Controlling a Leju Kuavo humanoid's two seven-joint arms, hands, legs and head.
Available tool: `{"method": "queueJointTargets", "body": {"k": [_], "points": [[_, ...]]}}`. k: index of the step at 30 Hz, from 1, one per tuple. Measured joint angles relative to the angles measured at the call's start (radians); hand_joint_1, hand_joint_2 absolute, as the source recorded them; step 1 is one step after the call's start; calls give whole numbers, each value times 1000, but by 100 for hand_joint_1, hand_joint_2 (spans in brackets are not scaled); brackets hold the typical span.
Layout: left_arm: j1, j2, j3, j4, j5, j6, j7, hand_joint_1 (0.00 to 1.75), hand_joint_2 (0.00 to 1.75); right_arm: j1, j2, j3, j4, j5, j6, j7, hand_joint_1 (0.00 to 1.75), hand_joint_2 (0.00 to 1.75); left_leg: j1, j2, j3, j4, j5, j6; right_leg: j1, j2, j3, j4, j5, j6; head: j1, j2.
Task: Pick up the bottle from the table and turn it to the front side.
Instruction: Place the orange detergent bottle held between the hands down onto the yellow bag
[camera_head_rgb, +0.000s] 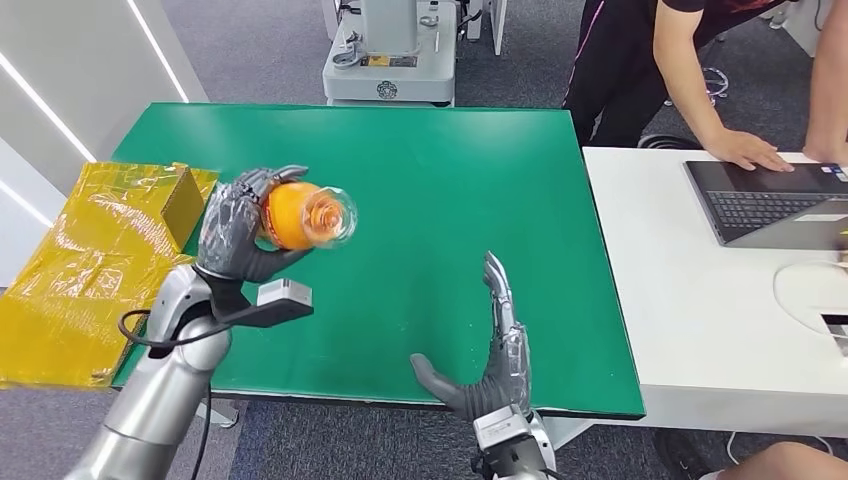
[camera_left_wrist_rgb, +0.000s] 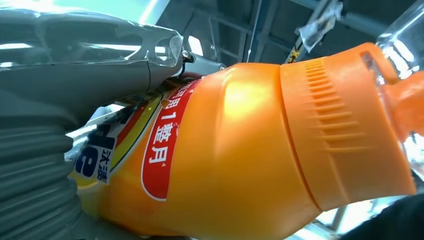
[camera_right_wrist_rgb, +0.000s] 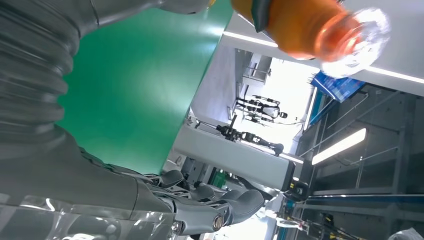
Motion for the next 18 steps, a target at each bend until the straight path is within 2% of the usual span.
{"method": "queueJointTargets", "body": {"k": [6, 10, 13, 18], "points": [[-187, 155, -61, 154, -99, -108, 34, 175, 175, 20, 1, -17, -40, 9, 31, 10, 0, 175, 0, 3, 0, 0, 1, -1, 0, 3, -2, 0, 1, -1, 0, 0], [-273, 240, -128, 255, -219, -105, 47, 175, 175, 29, 3, -31, -53, 15, 50, 6, 0, 175, 0, 5, 0, 0, 1, -1, 0, 5, -3, 1, 1, -2, 0, 0], [-324, 280, -182, 328, -301, -93, 70, 175, 175, 32, 7, -35, -60, 18, 54, 4, 0, 175, 0, 4, -1, 0, 1, -1, 0, 5, -3, 1, 1, -2, 0, 0], [-406, 316, -249, 460, -370, -119, 94, 175, 175, 44, 10, -37, -73, 28, 55, 3, 0, 175, 0, 5, -1, 0, 1, -1, 0, 5, -3, 1, 2, -2, 0, 0]]}}
